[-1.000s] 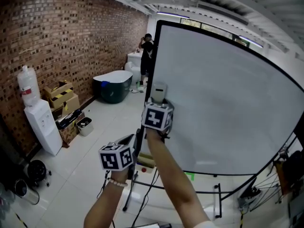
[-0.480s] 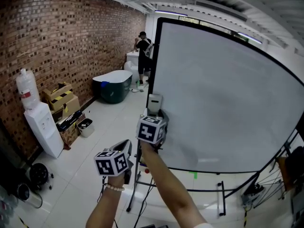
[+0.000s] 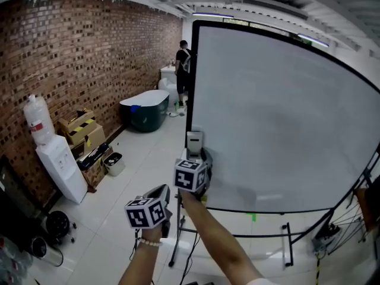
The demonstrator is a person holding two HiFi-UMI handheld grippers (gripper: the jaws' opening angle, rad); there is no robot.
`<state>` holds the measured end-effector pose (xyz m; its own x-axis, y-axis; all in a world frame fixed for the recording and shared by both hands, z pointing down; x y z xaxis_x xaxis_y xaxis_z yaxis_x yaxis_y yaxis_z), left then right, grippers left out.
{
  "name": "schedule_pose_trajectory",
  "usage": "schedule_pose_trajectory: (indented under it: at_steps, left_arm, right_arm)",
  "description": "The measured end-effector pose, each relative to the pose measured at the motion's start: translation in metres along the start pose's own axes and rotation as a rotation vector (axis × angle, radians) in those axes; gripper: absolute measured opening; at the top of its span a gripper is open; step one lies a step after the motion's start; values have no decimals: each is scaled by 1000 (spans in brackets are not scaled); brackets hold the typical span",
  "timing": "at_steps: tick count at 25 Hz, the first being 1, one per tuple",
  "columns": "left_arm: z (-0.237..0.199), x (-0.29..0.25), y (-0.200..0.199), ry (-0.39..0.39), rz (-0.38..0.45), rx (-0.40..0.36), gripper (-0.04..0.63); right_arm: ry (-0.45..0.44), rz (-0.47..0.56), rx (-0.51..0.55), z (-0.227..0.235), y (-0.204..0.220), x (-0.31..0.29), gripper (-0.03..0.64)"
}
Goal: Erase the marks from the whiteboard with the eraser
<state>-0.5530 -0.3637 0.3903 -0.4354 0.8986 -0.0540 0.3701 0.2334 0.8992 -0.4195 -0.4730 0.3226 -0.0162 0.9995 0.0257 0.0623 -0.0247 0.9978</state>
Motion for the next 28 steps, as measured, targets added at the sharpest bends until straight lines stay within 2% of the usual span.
schedule_pose_trajectory:
  at_steps: [6, 9, 16, 28]
  left_arm:
    - [11, -4, 11, -1, -27, -7, -9]
    - [26, -11, 17, 33, -36, 0, -9]
    - [73, -29, 22, 104, -61, -13, -9]
    - [178, -63, 62, 191, -81, -46, -9]
  right_arm:
    - [31, 2, -24, 37, 0, 7, 249]
    - [44, 7, -28, 59, 1, 11, 249]
    - [78, 10, -32, 114, 0, 21, 249]
    - [114, 22, -43, 231, 17, 51, 249]
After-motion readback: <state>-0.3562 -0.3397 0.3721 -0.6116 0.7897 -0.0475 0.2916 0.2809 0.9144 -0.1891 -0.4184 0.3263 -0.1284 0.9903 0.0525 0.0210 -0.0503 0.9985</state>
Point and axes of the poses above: the fingertips, and each gripper's own axes: x backward along the fingers, z to its right, y out of its underside, the point moved 6 cm from there along x, backward along the fingers, and after that the axes turned 8 degrees about z, right-handed, at the moved point
